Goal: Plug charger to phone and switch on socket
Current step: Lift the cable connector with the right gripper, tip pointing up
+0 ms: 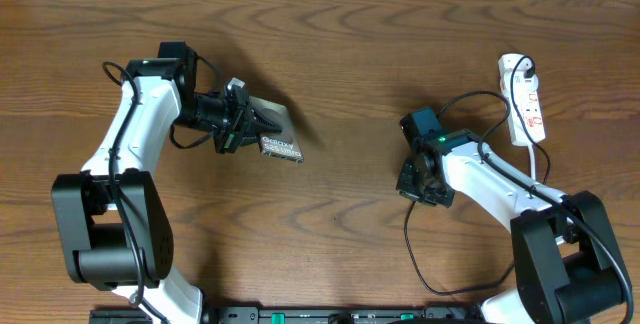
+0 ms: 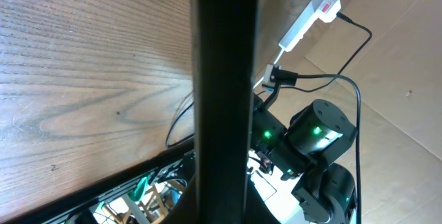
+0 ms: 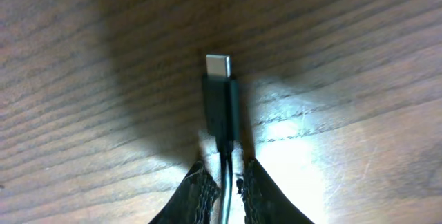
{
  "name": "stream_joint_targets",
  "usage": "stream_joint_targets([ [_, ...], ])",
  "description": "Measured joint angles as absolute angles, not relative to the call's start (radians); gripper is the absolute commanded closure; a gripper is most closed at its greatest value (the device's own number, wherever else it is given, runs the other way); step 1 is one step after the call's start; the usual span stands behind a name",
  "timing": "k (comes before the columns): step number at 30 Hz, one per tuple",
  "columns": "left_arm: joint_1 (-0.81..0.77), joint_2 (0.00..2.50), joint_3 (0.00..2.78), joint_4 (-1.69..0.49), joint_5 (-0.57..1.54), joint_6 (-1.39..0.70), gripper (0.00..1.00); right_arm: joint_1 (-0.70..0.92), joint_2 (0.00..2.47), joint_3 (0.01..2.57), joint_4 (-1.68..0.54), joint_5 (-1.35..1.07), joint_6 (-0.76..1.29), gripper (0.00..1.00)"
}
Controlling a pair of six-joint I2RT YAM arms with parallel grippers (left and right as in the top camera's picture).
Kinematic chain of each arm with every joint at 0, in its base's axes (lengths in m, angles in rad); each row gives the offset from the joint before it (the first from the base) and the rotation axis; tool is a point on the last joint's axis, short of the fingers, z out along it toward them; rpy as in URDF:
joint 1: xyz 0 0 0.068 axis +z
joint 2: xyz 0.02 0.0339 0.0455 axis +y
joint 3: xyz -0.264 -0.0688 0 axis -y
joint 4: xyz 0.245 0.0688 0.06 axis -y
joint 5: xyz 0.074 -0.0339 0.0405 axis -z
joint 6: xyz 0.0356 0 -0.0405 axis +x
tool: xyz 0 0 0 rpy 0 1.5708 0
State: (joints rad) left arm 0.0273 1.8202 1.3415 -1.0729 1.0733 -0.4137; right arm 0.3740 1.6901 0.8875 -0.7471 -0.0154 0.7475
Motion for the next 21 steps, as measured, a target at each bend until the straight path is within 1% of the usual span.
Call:
stream_joint_targets([
  [10, 0.027, 1.820, 1.341, -1.073, 1.073, -0.414, 0.93, 0.372, 1.684, 0.879, -0.715, -0.031, 0.751, 0.85],
  [13, 0.027, 1.820, 1.341, -1.076, 1.073, -0.414, 0.92, 0.371, 1.684, 0.879, -0.713, -0.028, 0.750, 0.93],
  [17, 0.027, 1.820, 1.341, -1.076, 1.073, -0.414, 0.93, 0.371, 1.684, 0.878, -0.708, -0.027, 0.751, 0.99],
  [21, 0.027, 1.820, 1.341, -1.076, 1.073, -0.414, 0.93, 0.369, 1.684, 0.878, -0.702, -0.034, 0.745, 0.99],
])
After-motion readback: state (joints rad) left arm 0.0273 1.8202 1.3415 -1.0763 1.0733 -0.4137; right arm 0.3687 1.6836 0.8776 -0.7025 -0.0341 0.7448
